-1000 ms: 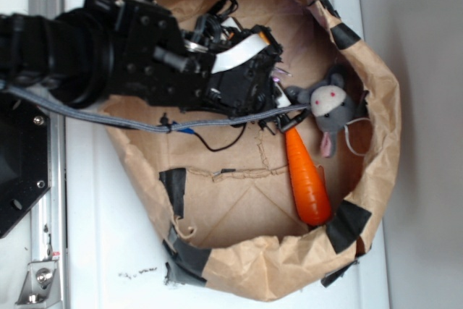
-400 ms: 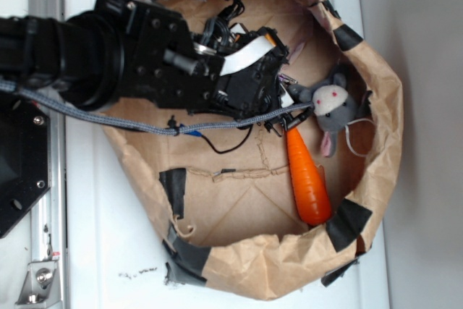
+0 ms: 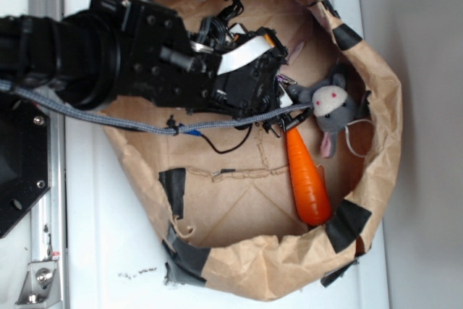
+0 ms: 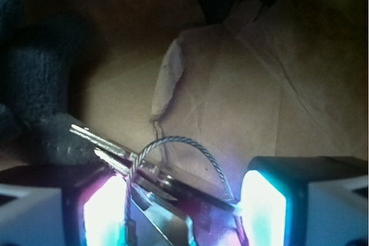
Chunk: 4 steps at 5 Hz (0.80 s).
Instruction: Grab the silver keys.
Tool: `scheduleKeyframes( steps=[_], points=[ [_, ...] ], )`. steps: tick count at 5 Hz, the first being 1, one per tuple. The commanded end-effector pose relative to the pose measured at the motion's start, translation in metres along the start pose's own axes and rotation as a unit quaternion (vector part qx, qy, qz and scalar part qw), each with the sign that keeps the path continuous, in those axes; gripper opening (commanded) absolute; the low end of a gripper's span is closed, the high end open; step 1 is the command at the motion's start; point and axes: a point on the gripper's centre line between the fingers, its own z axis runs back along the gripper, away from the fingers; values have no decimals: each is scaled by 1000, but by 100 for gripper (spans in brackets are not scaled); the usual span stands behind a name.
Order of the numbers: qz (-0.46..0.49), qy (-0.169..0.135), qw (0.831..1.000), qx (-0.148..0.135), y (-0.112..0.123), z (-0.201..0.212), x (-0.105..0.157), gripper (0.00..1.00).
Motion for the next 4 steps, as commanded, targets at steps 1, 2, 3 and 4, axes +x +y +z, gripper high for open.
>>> scheduleKeyframes(
  steps=[1, 2, 3, 4],
  points=[
    [-24, 9, 999, -27, 7, 44, 15, 0],
    [-32, 27, 997, -57, 13, 67, 19, 0],
    [-43, 28, 996, -71, 18, 75, 16, 0],
    [-49, 14, 996, -71, 18, 73, 12, 0]
  ],
)
